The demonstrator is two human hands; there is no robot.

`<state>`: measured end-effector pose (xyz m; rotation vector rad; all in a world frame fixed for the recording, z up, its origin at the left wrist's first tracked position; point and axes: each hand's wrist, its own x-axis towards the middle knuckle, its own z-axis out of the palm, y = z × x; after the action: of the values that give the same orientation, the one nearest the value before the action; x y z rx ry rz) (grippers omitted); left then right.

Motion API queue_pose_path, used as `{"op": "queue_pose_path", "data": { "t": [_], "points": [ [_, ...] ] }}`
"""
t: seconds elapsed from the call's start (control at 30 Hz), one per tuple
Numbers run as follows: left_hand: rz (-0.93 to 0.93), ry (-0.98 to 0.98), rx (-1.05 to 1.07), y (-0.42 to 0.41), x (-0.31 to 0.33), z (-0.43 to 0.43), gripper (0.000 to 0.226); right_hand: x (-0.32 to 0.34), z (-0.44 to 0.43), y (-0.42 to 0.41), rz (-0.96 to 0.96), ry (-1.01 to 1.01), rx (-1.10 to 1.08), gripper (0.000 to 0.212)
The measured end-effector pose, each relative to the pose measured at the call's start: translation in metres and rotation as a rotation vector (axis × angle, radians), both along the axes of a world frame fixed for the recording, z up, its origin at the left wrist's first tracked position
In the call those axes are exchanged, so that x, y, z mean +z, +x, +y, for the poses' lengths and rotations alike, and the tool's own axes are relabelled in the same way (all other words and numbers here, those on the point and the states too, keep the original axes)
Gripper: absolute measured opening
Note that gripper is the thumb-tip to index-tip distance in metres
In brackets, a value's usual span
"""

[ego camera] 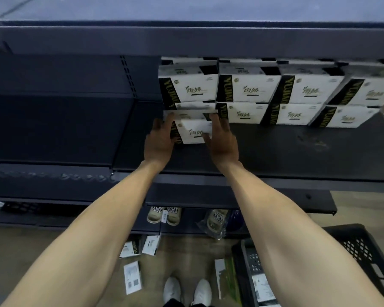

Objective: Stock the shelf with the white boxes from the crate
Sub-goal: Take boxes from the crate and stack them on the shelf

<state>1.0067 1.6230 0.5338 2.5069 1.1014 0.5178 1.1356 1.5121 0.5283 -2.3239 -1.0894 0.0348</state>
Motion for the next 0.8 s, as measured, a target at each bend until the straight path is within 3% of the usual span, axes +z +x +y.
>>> {"op": "queue_pose_path", "data": {
  "t": [0.5,0.8],
  "points": [
    [-0.076,0.050,-0.055,0.023,-0.016,0.044,0.066,-0.004,0.033,0.013,-0.020,0.040,-0.040,0.053],
    [-0.107,-0.042,-0.105,0.009,-0.012,0.039,0.069,0.005,0.026,0.003,-0.009,0.037,-0.052,0.054]
  ]
}}
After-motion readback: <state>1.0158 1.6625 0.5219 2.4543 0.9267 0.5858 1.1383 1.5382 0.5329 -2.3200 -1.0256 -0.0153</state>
